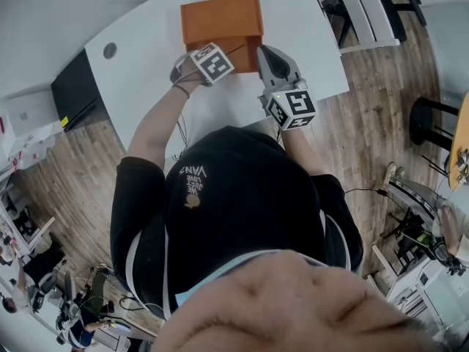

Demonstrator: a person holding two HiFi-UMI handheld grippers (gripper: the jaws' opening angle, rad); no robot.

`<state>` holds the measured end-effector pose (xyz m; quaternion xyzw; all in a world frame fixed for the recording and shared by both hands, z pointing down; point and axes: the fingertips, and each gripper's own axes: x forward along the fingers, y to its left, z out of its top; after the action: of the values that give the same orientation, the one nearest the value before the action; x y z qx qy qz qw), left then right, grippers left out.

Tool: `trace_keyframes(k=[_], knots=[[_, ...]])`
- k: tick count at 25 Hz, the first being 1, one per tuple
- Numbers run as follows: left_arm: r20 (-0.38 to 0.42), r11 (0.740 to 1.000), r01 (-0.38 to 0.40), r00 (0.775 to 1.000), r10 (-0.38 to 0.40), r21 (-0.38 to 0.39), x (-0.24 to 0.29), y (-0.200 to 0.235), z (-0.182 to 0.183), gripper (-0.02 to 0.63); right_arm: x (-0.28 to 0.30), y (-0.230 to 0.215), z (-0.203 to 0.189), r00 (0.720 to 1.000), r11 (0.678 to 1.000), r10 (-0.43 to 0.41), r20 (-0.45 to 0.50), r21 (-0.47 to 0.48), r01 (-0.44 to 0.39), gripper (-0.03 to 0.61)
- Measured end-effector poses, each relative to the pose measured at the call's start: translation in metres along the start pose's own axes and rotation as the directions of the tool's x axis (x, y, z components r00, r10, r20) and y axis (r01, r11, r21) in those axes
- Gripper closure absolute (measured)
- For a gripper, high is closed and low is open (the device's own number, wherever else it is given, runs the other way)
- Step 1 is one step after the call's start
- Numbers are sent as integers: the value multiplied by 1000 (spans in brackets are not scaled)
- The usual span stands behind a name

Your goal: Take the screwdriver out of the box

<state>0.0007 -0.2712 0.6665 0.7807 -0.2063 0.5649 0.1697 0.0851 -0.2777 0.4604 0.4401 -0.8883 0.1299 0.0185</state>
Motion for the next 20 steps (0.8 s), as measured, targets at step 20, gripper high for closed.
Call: trace_keyframes(k=[20], knots=[[253, 989, -119, 958, 137, -85, -53, 5, 14, 537, -17, 28, 5, 1000, 1000, -7, 14, -27, 7, 566]])
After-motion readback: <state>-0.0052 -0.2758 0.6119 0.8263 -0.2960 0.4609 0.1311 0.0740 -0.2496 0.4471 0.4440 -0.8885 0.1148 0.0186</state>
